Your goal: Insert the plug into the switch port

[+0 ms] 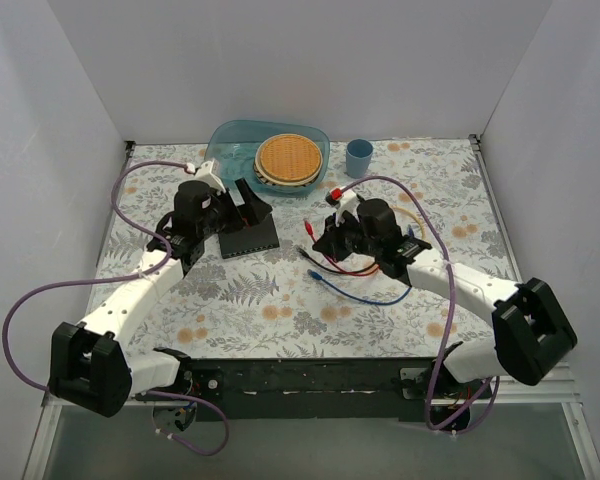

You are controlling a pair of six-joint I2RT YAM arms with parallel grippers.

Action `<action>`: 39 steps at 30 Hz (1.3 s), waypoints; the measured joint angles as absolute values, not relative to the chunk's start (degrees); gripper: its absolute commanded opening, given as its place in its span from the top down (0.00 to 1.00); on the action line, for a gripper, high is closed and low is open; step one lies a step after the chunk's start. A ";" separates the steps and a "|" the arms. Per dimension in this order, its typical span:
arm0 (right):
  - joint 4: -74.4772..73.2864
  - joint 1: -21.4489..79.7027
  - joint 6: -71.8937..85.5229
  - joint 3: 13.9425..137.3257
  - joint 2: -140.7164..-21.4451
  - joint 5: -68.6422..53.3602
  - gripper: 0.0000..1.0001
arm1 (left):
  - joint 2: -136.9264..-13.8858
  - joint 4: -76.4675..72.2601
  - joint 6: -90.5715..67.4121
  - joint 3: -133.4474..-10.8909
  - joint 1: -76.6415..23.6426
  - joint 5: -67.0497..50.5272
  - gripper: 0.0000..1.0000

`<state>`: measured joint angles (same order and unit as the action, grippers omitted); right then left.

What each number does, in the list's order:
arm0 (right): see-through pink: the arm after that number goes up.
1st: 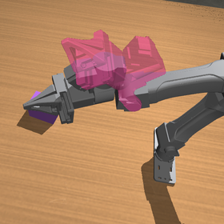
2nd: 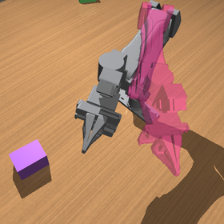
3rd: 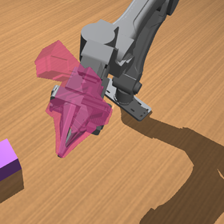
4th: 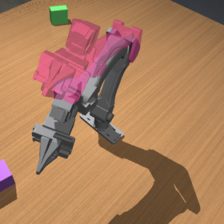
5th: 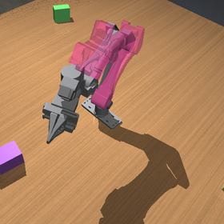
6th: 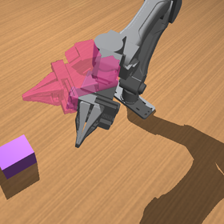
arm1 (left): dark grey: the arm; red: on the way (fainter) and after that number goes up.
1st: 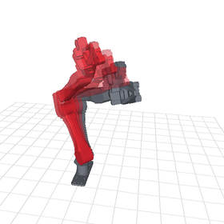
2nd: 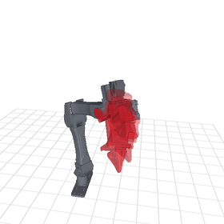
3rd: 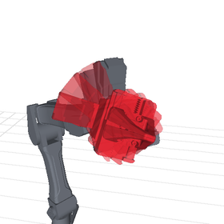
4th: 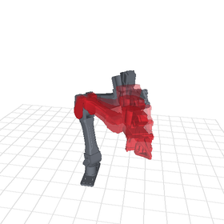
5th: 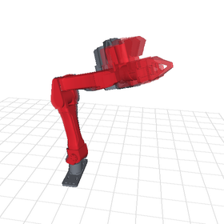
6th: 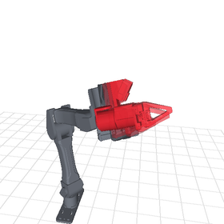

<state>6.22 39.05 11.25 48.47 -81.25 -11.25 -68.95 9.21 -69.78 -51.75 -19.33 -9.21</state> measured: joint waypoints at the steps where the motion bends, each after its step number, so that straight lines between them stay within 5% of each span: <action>1: 7.68 39.18 10.81 47.88 -79.61 -12.78 0.99 | -69.04 8.21 -70.54 -51.33 -19.35 -10.46 0.02; 8: 11.55 40.29 9.21 46.96 -75.96 -20.14 0.99 | -72.14 0.19 -76.03 -49.56 -23.57 -18.41 0.15; 19: 11.55 41.12 8.80 46.81 -75.94 -21.39 0.99 | -77.76 -3.27 -78.91 -50.24 -28.01 -22.94 0.65; 33: 11.53 42.11 8.75 46.78 -75.68 -21.32 0.99 | -77.78 -5.21 -79.70 -50.52 -29.15 -23.35 0.68; 35: 11.55 42.13 8.75 46.74 -75.57 -21.32 0.99 | -77.80 -5.21 -79.75 -50.52 -29.19 -23.35 0.77; 37: 11.53 42.13 8.75 46.63 -75.40 -21.32 0.99 | -77.78 -5.23 -79.96 -50.52 -29.23 -23.33 0.97; 39: 11.40 42.13 8.64 46.63 -75.35 -21.04 0.99 | -77.78 -5.45 -80.25 -50.52 -29.21 -23.40 1.00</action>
<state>11.40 42.13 8.64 46.63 -75.35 -21.04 -77.78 -5.45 -80.25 -50.52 -29.21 -23.40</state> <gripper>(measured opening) 0.043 0.089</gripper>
